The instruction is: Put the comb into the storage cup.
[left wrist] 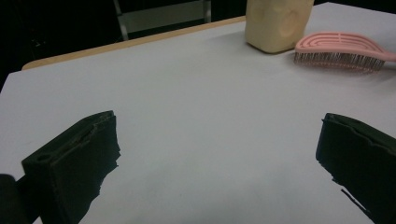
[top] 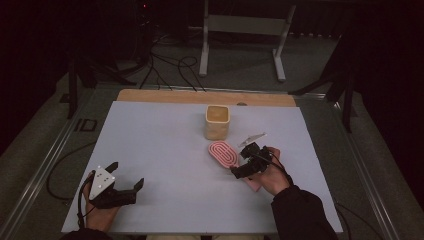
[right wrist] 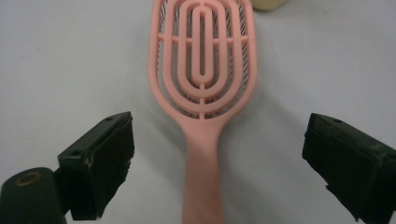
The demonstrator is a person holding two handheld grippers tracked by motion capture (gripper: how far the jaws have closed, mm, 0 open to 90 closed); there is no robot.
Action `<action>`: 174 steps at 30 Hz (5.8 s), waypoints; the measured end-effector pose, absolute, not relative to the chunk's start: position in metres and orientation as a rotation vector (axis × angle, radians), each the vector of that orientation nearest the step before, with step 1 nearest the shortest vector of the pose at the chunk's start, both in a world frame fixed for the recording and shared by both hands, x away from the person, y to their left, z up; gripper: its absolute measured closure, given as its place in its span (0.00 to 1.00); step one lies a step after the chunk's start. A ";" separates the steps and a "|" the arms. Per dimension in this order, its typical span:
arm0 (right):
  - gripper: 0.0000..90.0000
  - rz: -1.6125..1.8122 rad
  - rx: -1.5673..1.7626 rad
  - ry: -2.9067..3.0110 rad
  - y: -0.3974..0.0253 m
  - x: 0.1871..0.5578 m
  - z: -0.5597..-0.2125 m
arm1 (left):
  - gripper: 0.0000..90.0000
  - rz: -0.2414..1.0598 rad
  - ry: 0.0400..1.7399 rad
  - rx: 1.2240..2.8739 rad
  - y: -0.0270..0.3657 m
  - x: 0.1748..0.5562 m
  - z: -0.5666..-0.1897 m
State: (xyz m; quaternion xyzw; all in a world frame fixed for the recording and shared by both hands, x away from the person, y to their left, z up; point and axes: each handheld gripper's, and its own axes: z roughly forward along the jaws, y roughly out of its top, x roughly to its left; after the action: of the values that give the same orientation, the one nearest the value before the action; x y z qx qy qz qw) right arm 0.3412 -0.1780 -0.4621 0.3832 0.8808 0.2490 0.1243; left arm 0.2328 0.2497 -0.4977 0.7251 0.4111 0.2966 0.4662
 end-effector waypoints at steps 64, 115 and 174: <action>0.78 0.527 1.078 2.773 -0.151 0.353 -0.492 | 0.00 0.718 1.012 1.811 0.247 0.235 -0.500; 0.78 1.375 1.129 2.195 -0.207 0.298 -0.465 | 0.00 0.728 1.029 1.811 0.244 0.236 -0.494; 0.78 1.456 1.054 2.108 -0.200 0.291 -0.454 | 0.00 0.443 0.842 1.815 0.124 0.310 -0.425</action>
State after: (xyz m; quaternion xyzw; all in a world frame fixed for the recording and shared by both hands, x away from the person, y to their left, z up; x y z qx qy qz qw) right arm 0.2914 -0.1996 -0.4539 0.3739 0.7479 0.5165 0.1847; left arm 0.3096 0.1244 -0.4252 0.7569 0.3510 0.1848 0.5194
